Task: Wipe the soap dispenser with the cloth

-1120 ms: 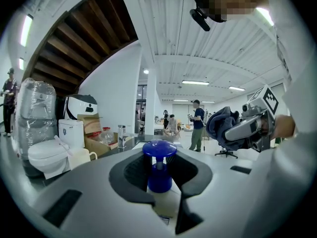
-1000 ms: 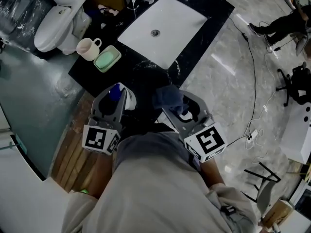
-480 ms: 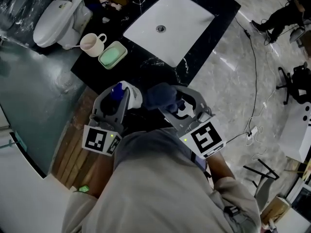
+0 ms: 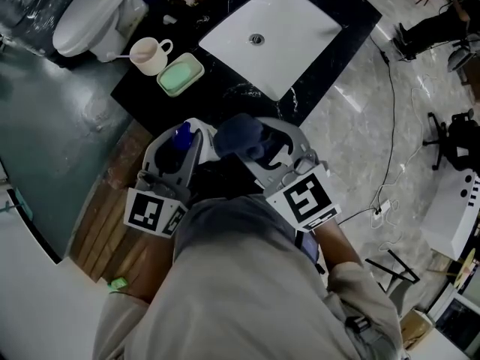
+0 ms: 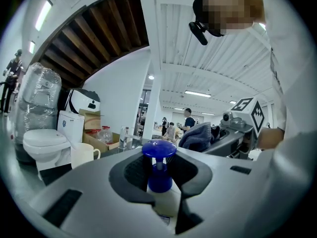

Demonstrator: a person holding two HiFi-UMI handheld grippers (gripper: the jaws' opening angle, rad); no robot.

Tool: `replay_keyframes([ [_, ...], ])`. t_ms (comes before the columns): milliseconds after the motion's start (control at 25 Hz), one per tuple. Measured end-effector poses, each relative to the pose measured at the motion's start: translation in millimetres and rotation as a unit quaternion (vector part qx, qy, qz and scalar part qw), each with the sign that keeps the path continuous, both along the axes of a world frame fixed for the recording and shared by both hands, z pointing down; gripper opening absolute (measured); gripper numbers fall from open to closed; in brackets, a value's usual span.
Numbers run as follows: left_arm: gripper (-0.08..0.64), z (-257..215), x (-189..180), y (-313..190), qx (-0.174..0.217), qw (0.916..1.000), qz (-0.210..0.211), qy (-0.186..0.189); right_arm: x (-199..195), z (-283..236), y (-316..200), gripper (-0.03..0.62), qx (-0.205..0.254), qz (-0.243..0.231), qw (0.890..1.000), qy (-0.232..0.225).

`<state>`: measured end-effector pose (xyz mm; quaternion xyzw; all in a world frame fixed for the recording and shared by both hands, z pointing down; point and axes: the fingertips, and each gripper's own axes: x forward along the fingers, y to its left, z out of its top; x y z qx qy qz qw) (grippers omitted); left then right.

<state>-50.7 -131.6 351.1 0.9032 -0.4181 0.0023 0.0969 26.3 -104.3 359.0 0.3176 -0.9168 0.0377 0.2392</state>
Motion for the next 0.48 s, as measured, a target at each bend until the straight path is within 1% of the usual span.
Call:
replay_keyframes([
  [280, 0.084, -1, -4, 3, -0.005, 1.0000, -0.001, 0.001, -7, 10, -15, 0.186, -0.009, -0.001, 1.000, -0.002],
  [480, 0.084, 0, -4, 3, -0.003, 1.0000, 0.003, -0.002, -16, 16, -22, 0.186, -0.006, -0.012, 1.000, 0.007],
])
